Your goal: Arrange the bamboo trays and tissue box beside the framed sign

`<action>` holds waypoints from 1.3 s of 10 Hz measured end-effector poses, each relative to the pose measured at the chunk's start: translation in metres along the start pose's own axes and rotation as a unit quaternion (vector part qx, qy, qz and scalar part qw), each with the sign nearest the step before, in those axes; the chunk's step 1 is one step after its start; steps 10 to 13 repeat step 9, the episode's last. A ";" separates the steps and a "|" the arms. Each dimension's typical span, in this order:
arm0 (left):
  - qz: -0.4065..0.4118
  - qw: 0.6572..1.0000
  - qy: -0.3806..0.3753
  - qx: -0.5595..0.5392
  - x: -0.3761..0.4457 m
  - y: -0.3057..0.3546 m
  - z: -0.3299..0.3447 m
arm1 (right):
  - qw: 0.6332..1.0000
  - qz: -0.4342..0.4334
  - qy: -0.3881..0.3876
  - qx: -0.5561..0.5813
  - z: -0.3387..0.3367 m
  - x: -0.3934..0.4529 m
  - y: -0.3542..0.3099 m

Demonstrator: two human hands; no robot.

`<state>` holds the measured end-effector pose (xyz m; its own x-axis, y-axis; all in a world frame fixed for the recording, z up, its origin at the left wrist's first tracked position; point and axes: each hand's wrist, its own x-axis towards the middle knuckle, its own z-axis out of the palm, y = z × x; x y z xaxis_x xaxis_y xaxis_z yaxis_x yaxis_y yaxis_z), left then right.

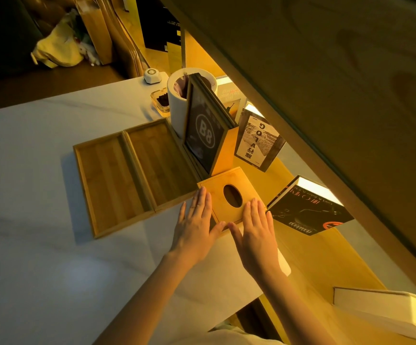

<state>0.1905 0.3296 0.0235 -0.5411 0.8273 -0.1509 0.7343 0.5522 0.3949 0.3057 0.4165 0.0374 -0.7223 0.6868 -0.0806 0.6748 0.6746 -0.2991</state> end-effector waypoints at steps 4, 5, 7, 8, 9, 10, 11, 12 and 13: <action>-0.008 1.000 -0.007 -0.006 0.007 0.001 0.003 | 1.000 0.002 -0.005 -0.001 0.002 0.008 0.004; -0.014 1.000 -0.002 -0.015 0.005 0.003 0.003 | 1.000 0.002 -0.008 0.013 0.000 0.009 0.005; -0.018 0.998 -0.018 -0.055 0.006 0.003 -0.004 | 1.000 0.007 -0.014 0.021 -0.011 0.011 -0.001; -0.008 0.994 -0.012 -0.104 0.005 0.000 -0.018 | 0.999 -0.014 0.012 0.049 -0.022 0.016 -0.011; -0.024 0.979 0.004 -0.200 0.003 -0.008 -0.041 | 0.990 -0.037 0.001 0.133 -0.032 0.024 -0.028; -0.024 0.979 0.004 -0.200 0.003 -0.008 -0.041 | 0.990 -0.037 0.001 0.133 -0.032 0.024 -0.028; -0.024 0.979 0.004 -0.200 0.003 -0.008 -0.041 | 0.990 -0.037 0.001 0.133 -0.032 0.024 -0.028; -0.024 0.979 0.004 -0.200 0.003 -0.008 -0.041 | 0.990 -0.037 0.001 0.133 -0.032 0.024 -0.028; -0.024 0.979 0.004 -0.200 0.003 -0.008 -0.041 | 0.990 -0.037 0.001 0.133 -0.032 0.024 -0.028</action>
